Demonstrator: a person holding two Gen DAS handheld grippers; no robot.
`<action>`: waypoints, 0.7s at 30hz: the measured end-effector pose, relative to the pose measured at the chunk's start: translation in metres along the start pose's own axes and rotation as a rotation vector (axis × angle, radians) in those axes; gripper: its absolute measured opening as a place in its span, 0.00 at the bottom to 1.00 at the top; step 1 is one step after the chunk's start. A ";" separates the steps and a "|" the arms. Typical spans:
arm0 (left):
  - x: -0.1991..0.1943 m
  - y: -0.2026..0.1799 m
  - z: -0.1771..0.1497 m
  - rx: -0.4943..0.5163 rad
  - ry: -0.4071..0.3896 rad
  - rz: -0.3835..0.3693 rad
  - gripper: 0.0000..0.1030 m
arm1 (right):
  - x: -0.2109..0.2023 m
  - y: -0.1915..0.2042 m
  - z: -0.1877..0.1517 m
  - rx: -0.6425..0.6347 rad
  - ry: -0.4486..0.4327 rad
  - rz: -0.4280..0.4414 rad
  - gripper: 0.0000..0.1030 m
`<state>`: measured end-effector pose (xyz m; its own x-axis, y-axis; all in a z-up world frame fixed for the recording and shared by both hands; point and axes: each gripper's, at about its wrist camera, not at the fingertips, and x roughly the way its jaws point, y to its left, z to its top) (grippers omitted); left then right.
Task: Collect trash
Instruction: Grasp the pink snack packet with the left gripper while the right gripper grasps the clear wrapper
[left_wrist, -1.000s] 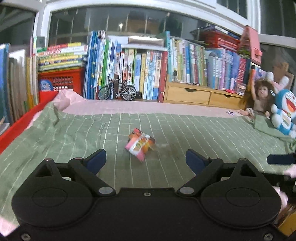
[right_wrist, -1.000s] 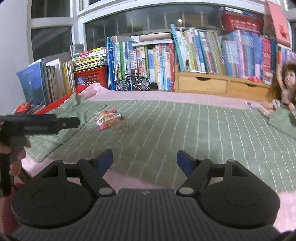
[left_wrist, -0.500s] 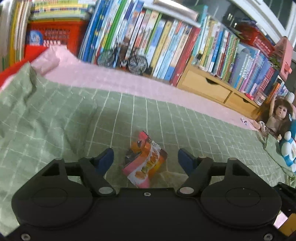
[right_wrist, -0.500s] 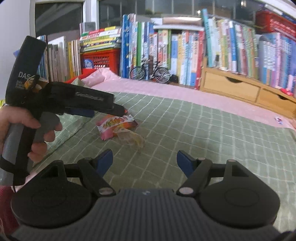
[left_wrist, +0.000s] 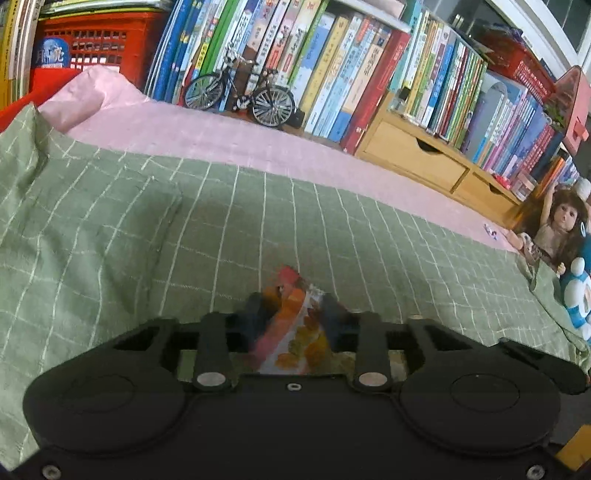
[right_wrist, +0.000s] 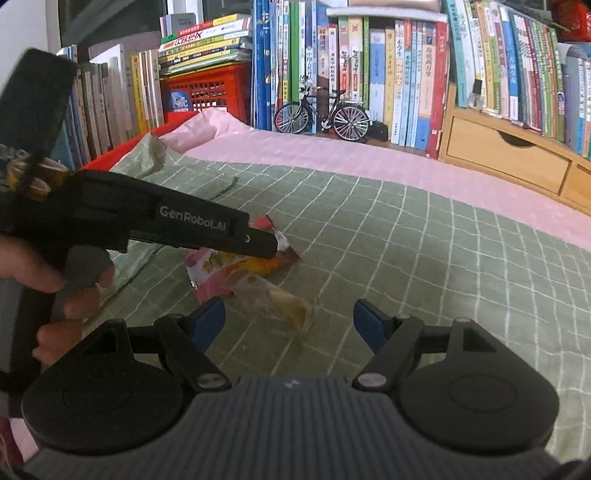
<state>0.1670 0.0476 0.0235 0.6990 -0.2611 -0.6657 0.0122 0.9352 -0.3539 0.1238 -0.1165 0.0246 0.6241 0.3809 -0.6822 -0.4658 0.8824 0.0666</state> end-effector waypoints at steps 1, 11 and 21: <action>-0.001 0.000 0.001 0.001 -0.004 0.001 0.26 | 0.002 0.001 0.000 0.000 0.004 0.004 0.82; -0.017 0.000 0.003 0.014 -0.046 0.025 0.22 | 0.007 0.010 -0.002 -0.018 0.020 0.023 0.45; -0.050 -0.014 -0.004 0.054 -0.088 0.005 0.22 | -0.024 0.005 -0.013 0.015 -0.015 0.019 0.37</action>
<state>0.1286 0.0467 0.0588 0.7590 -0.2367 -0.6066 0.0456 0.9486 -0.3131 0.0988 -0.1249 0.0315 0.6249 0.4015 -0.6696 -0.4683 0.8790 0.0901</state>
